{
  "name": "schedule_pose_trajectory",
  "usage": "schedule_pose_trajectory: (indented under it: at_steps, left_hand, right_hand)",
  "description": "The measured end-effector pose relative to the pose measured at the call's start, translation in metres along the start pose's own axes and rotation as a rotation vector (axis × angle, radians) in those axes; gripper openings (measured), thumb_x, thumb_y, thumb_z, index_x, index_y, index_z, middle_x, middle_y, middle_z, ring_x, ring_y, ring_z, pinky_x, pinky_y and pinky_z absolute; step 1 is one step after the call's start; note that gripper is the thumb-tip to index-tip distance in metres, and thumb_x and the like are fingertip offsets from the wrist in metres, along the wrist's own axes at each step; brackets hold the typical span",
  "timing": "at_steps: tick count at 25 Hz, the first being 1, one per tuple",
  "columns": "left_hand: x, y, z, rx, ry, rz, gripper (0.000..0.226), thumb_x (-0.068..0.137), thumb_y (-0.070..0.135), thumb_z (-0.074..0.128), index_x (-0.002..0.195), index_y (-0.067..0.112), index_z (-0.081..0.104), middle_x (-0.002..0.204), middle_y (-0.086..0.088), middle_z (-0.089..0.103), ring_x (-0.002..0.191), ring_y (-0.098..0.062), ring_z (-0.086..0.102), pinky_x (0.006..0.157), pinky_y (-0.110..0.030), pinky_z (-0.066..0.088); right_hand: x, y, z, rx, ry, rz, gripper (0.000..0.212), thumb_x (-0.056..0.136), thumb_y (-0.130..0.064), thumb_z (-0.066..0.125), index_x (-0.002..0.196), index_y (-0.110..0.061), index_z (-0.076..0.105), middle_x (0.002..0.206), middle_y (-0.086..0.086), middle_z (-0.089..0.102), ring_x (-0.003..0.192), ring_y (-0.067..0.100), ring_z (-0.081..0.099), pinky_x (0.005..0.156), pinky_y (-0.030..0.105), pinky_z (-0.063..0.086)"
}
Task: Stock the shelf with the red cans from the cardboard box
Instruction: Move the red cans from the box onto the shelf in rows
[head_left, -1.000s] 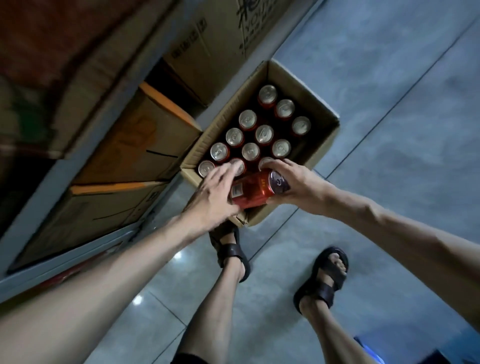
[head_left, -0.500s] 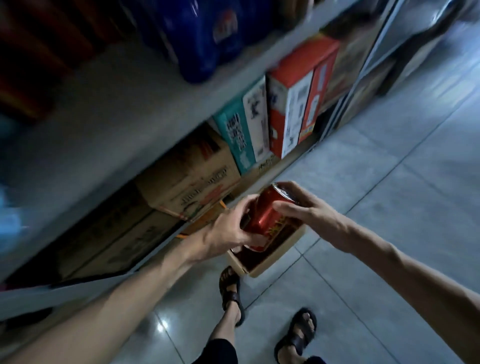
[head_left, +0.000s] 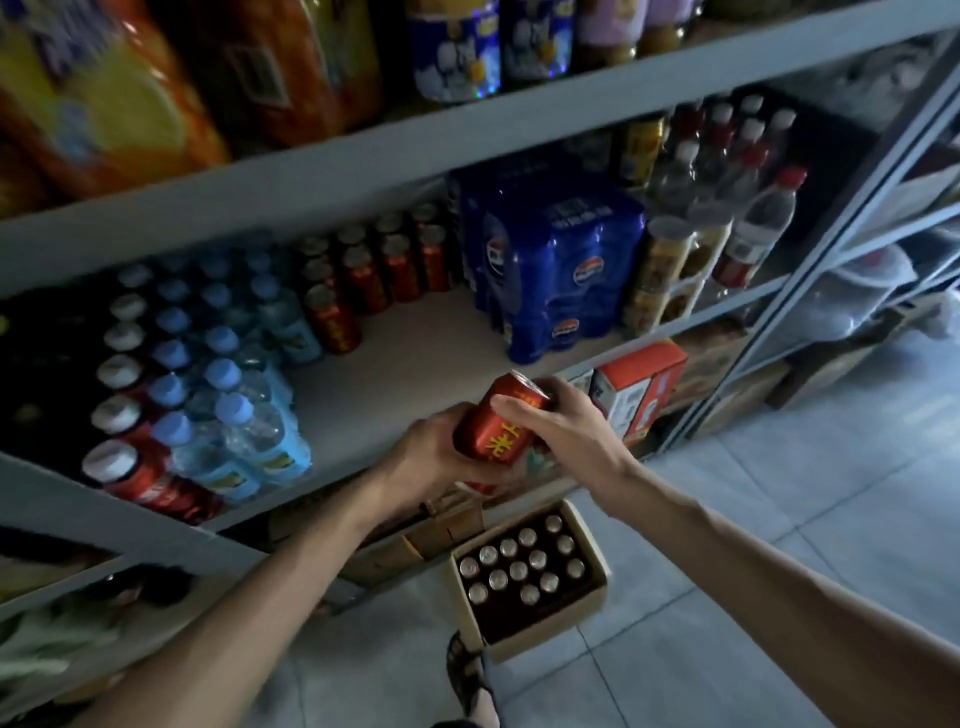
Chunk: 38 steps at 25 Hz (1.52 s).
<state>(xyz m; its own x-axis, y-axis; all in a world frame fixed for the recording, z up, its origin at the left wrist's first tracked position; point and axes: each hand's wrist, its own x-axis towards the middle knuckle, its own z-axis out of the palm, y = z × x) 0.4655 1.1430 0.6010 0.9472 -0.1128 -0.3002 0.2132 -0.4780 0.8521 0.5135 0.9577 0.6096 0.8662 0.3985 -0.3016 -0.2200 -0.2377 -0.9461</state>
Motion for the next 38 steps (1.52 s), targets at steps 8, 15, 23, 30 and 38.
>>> schedule_pose_trajectory:
  at_steps: [8,15,23,30,38]
  left_hand:
    - [0.042,-0.033,-0.049,-0.004,0.216,-0.048,0.062,0.047,0.050,0.087,0.102,0.043,0.059,0.090,0.021,0.069,0.082,0.011,0.063,0.063,-0.004,0.046]
    - [0.086,-0.077,-0.076,-0.098,0.324,-0.171,0.064,0.047,0.050,0.083,0.103,0.039,0.056,0.092,0.016,0.070,0.083,0.010,0.065,0.065,-0.006,0.049]
    - [0.107,-0.110,-0.090,0.668,0.032,-0.626,0.129,0.059,0.061,0.079,0.154,0.018,0.005,0.159,-0.014,0.007,0.145,-0.039,0.011,0.114,-0.051,0.027]
    - [0.116,-0.114,-0.100,0.810,-0.100,-0.595,0.131,0.061,0.064,0.078,0.154,0.008,0.005,0.159,-0.022,0.008,0.144,-0.042,0.014,0.116,-0.049,0.028]
    - [0.118,-0.120,-0.102,0.844,-0.128,-0.594,0.134,0.061,0.069,0.075,0.155,0.009,0.002,0.159,-0.026,0.003,0.145,-0.045,0.012,0.117,-0.047,0.026]
  right_hand:
    - [0.069,-0.017,0.039,0.081,-0.067,0.094,0.056,0.078,-0.035,0.081,0.124,-0.013,0.058,0.112,0.012,0.071,0.103,0.027,0.068,0.091,0.045,0.056]
    - [0.164,-0.002,0.067,0.002,-0.216,0.099,0.037,0.075,-0.019,0.084,0.108,-0.009,0.073,0.094,0.008,0.076,0.087,0.016,0.072,0.079,0.028,0.058]
    - [0.266,0.028,0.080,-0.113,-0.195,-0.085,0.079,0.065,-0.012,0.089,0.134,-0.014,0.051,0.126,0.005,0.063,0.119,0.021,0.058,0.100,0.036,0.046]
    - [0.316,0.019,0.126,-0.165,-0.148,-0.346,0.077,0.050,-0.043,0.079,0.122,-0.034,0.055,0.119,-0.013,0.063,0.109,-0.001,0.056,0.075,0.005,0.044]
    - [0.322,0.024,0.149,-0.087,-0.124,-0.459,0.074,0.067,-0.033,0.087,0.133,-0.021,0.056,0.137,0.001,0.059,0.132,0.015,0.050,0.107,0.047,0.043]
